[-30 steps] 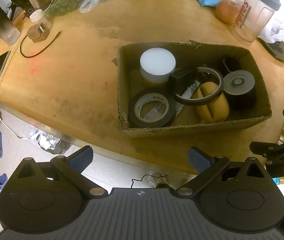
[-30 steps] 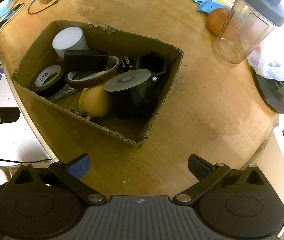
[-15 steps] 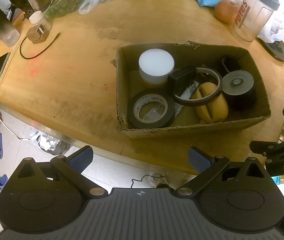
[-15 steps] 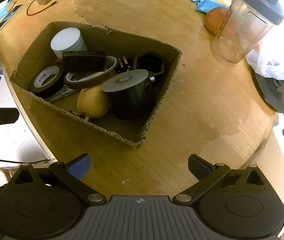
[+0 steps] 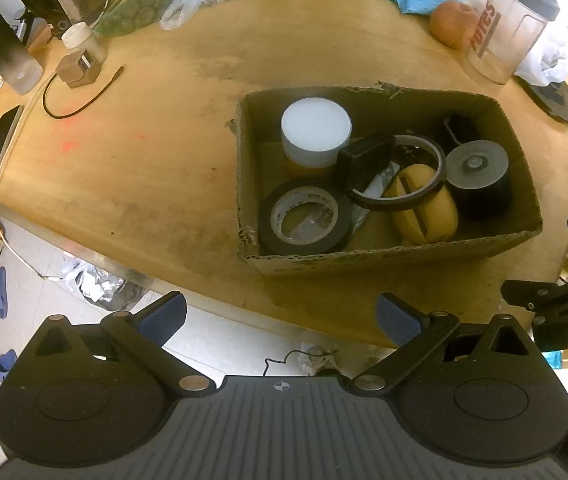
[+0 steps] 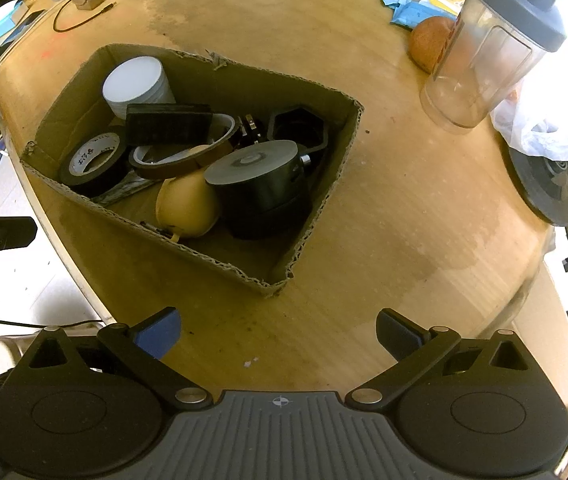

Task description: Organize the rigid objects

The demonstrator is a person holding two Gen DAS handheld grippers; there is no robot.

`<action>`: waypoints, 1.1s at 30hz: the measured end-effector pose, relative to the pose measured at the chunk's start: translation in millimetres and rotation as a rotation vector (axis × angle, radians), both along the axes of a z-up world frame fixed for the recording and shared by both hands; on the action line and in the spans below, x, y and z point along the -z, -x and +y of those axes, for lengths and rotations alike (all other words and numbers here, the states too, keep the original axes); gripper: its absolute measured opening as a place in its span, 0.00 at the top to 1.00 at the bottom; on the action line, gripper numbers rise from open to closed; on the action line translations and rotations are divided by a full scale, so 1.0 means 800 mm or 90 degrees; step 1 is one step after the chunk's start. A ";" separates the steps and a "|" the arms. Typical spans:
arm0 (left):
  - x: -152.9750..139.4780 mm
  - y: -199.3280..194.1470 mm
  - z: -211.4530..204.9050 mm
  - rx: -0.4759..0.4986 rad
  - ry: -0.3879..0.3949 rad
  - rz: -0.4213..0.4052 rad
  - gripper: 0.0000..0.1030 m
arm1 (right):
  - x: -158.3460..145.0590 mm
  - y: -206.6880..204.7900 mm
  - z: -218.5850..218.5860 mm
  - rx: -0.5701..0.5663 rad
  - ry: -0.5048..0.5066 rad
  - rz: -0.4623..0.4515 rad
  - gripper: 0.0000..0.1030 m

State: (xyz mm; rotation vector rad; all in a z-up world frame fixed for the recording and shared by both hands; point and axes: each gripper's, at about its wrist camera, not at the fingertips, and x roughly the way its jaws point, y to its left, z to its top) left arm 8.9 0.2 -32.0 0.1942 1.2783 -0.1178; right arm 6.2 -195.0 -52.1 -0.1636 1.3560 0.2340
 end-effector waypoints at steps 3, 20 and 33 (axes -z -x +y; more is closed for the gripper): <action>-0.001 0.001 0.002 -0.002 0.002 -0.003 0.00 | -0.001 0.000 0.001 0.000 0.003 -0.001 0.00; -0.004 0.000 0.003 0.000 0.005 -0.010 0.00 | -0.002 0.000 0.003 0.001 0.007 -0.005 0.00; -0.004 0.000 0.003 -0.003 0.003 -0.013 0.00 | -0.002 0.001 0.004 0.001 0.007 -0.005 0.00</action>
